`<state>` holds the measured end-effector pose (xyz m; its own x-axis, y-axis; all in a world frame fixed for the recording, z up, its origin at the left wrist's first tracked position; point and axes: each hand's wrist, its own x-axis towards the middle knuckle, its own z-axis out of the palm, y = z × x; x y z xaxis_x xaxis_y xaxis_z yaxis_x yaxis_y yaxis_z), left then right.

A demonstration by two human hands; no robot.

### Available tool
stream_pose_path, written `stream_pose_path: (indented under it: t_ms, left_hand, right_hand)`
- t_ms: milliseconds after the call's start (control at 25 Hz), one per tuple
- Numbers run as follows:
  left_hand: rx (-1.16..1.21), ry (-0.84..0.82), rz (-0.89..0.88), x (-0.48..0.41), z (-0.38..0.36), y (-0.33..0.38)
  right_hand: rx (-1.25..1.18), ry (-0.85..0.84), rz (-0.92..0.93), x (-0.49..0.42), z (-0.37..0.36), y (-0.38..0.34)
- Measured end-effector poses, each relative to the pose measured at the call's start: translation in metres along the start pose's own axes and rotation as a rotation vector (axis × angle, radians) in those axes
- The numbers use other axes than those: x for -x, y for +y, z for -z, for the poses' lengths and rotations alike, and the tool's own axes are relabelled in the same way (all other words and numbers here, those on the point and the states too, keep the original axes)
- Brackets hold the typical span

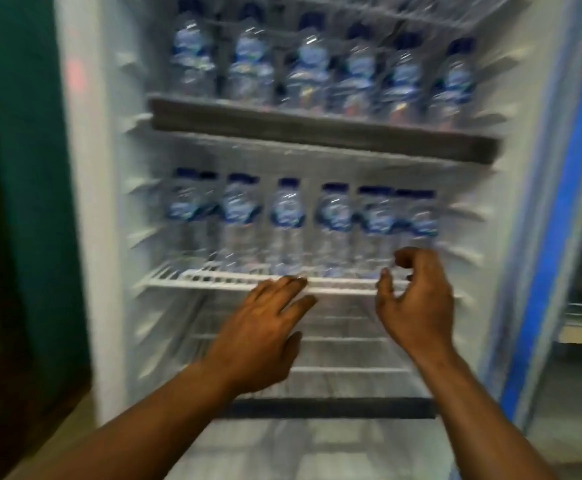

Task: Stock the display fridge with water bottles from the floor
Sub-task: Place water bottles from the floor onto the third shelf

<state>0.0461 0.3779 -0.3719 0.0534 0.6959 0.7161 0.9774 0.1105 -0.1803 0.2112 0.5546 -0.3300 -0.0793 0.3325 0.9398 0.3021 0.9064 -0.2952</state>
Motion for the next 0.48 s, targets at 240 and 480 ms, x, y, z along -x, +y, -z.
stream_pose_path:
  t_ms: [240, 480]
  left_hand:
    - [-0.015, -0.158, 0.238, 0.140, 0.063, -0.057]
    - [-0.082, -0.278, 0.570, 0.309, 0.147, -0.114]
  right_hand:
    - [-0.519, -0.526, 0.345, 0.105, -0.049, -0.165]
    - [-0.663, -1.097, 0.406, 0.213, -0.111, -0.322]
